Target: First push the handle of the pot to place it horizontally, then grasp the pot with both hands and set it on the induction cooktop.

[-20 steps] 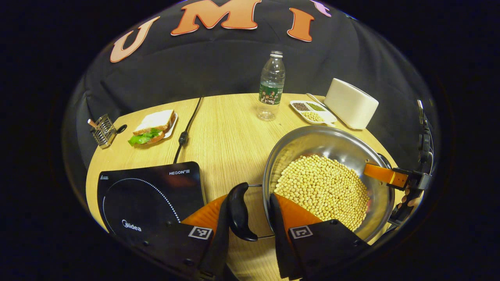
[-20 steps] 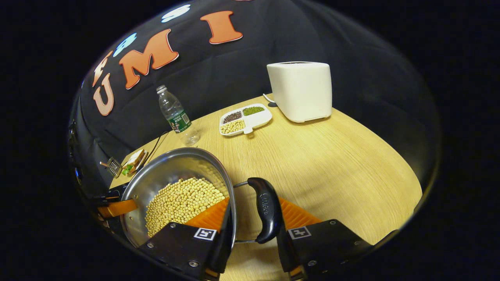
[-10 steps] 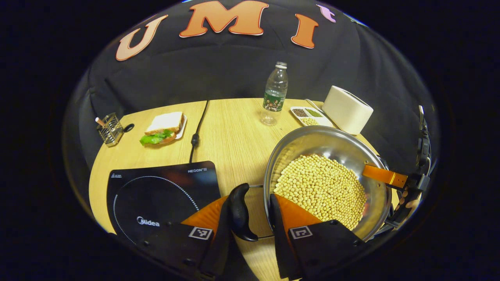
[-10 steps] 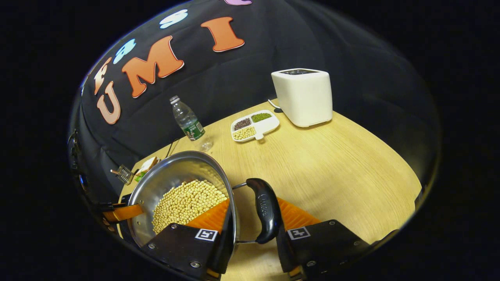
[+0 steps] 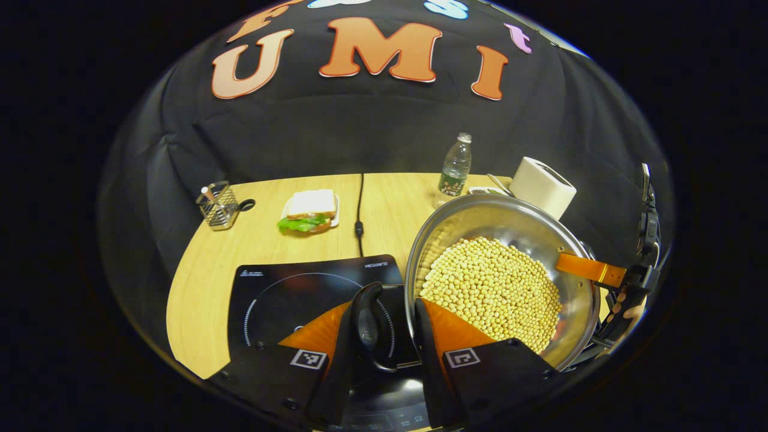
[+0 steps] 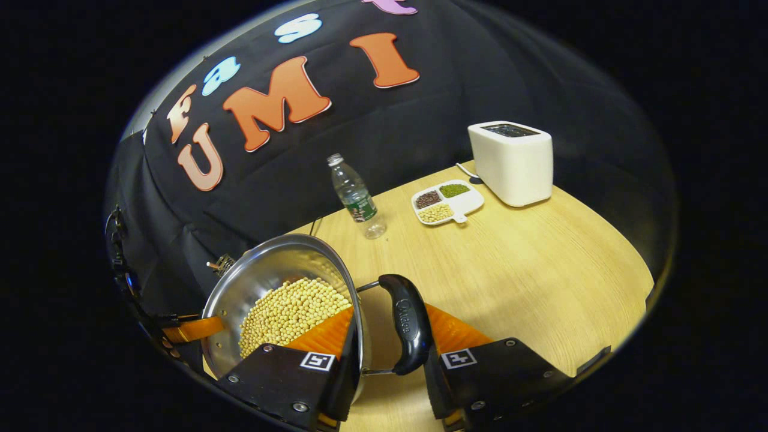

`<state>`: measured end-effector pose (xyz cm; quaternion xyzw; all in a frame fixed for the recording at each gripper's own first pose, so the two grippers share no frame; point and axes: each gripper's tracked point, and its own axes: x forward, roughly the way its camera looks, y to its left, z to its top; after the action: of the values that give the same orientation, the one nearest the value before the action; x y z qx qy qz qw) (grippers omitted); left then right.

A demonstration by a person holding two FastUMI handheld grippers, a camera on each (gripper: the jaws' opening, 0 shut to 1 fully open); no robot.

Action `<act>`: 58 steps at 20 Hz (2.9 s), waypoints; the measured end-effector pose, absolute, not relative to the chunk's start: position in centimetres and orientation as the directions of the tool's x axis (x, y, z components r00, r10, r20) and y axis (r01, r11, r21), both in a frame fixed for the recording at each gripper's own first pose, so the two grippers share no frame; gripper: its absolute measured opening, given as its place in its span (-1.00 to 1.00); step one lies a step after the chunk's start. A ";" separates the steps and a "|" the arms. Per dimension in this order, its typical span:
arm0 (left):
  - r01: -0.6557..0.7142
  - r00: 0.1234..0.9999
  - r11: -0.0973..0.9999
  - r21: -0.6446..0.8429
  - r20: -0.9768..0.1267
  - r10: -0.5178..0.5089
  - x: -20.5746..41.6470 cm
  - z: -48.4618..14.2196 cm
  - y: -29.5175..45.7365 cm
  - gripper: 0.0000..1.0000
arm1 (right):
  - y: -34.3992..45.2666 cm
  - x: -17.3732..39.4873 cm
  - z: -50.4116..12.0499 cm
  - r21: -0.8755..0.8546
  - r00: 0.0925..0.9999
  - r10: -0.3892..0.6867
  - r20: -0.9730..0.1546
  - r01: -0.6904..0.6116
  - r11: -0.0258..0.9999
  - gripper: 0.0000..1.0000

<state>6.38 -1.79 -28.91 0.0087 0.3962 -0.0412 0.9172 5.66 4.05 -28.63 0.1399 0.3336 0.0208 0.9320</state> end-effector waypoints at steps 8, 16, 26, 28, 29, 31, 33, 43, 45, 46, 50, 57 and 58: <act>-0.009 0.691 1.000 -0.018 -0.722 -0.007 3.1 -26.4 6.3 0.15 | 12.2 4.9 -27.1 0.310 0.768 0.226 -0.599 -0.038 0.950 0.00; -0.085 0.673 0.996 -0.015 -0.738 0.047 0.6 -26.6 13.5 0.18 | 19.4 4.5 -28.7 0.322 0.735 0.287 -0.615 -0.099 0.942 0.00; -0.127 0.626 0.992 0.006 -0.775 0.085 0.3 -29.0 19.9 0.11 | 24.9 5.0 -32.5 0.340 0.678 0.316 -0.663 -0.102 0.935 0.00; -0.132 0.616 0.991 0.010 -0.783 0.090 0.4 -29.4 21.0 0.19 | 25.7 5.2 -33.2 0.340 0.671 0.315 -0.671 -0.100 0.935 0.00; -0.131 0.610 0.991 0.013 -0.787 0.091 0.3 -29.6 21.2 0.19 | 26.0 5.3 -33.5 0.339 0.670 0.314 -0.673 -0.098 0.936 0.00; -0.121 0.609 0.993 0.019 -0.788 0.089 0.3 -29.7 21.4 0.14 | 26.4 5.3 -33.9 0.341 0.665 0.315 -0.677 -0.095 0.935 0.00; -0.114 0.612 0.993 0.018 -0.786 0.085 0.6 -29.5 21.6 0.14 | 26.7 5.4 -34.2 0.343 0.664 0.314 -0.679 -0.091 0.935 0.00; -0.086 0.596 0.993 0.083 -0.795 0.119 0.5 -29.2 22.3 0.27 | 26.7 5.3 -34.5 0.385 0.651 0.343 -0.677 -0.084 0.919 -0.06; -0.074 0.628 0.984 0.163 -0.759 0.172 1.0 -28.3 23.6 0.35 | 26.5 5.4 -33.1 0.403 0.670 0.356 -0.651 -0.092 0.910 0.23; -0.093 0.637 0.975 0.201 -0.741 0.214 1.2 -27.9 24.3 0.35 | 26.0 5.3 -32.4 0.408 0.679 0.357 -0.642 -0.092 0.908 0.34; -0.152 0.701 0.937 0.314 -0.634 0.326 1.9 -24.9 25.3 0.98 | 23.0 5.3 -29.1 0.377 0.736 0.318 -0.597 -0.093 0.921 0.90; -0.190 0.857 0.940 0.283 -0.419 0.299 4.4 -18.2 21.6 0.96 | 15.4 5.9 -19.6 0.317 0.862 0.239 -0.448 -0.096 0.943 0.90; -0.186 0.875 0.952 0.245 -0.400 0.274 4.7 -17.3 20.4 0.96 | 14.3 6.1 -18.1 0.304 0.878 0.225 -0.423 -0.096 0.948 0.90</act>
<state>4.68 20.39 -17.33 0.0999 0.2200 0.1193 0.9630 6.12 14.34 -18.15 0.1380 0.2324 0.0837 0.9591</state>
